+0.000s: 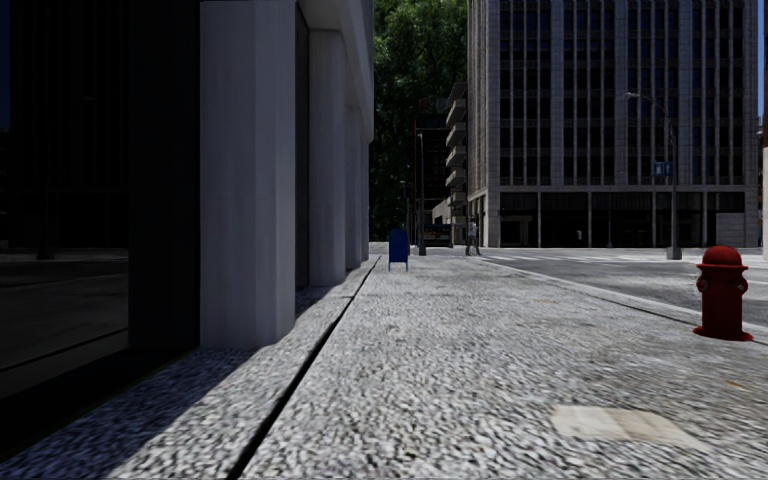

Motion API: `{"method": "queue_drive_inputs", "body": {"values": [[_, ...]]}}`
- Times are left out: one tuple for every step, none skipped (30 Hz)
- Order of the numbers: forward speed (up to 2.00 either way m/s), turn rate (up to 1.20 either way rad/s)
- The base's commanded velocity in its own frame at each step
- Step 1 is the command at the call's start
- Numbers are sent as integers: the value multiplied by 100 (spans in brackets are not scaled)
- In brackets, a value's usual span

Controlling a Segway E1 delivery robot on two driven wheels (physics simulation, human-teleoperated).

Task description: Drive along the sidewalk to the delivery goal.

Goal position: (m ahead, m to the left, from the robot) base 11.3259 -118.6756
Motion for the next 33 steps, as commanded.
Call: {"method": "queue_drive_inputs", "body": {"values": [[200, 0], [200, 0], [200, 0], [200, -12], [200, -34], [200, -34], [200, -40], [200, -38], [200, -32], [200, -32], [200, -30], [200, -30], [200, -29], [200, -29], [200, -29], [200, -29], [200, -29], [200, -27], [200, -27], [200, -14], [200, 0], [200, 0], [200, 0], [200, 0], [200, 0], [200, 0], [200, 0], [200, 0], [200, 0], [200, 0], [200, 0], [200, 0], [200, -1]]}}
